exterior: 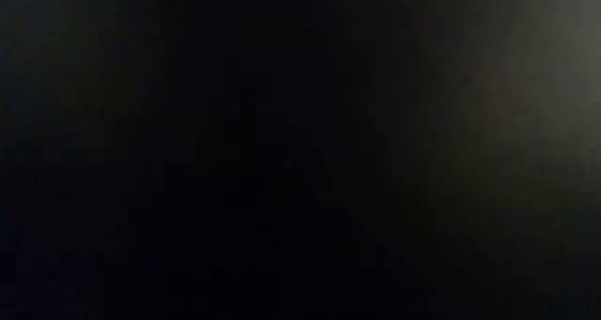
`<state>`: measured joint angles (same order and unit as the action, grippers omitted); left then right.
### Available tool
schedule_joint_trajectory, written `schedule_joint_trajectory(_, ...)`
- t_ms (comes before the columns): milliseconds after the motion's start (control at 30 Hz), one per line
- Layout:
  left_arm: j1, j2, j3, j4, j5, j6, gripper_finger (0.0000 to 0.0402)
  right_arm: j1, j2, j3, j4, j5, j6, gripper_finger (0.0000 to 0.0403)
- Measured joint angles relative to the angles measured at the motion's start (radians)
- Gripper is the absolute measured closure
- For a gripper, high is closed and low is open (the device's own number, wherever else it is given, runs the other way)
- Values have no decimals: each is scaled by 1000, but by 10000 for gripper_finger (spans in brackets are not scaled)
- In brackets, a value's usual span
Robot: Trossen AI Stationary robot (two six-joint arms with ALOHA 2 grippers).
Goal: Screw lightbulb
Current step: Remove the white lightbulb from the desk lamp
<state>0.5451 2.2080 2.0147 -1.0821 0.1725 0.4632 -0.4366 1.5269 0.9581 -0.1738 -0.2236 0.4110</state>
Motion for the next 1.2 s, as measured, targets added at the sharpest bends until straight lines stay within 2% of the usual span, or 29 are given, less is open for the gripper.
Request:
schedule_joint_trajectory(133,-20,-8,-21,54,-2,-8,402,-1,0,0,0,14,2,403)
schedule_joint_trajectory(567,-81,-7,-26,87,-12,-1,401,-22,0,0,35,76,37,403)
schedule_joint_trajectory(767,-62,-14,-26,82,-17,-15,401,-42,-16,0,30,-48,37,403)
schedule_joint_trajectory(1033,9,-33,-26,44,-31,-25,402,-81,-86,0,-81,-60,-10,403)
schedule_joint_trajectory(1200,51,-94,-26,67,-32,-47,401,-108,-117,0,-118,-73,-52,403)
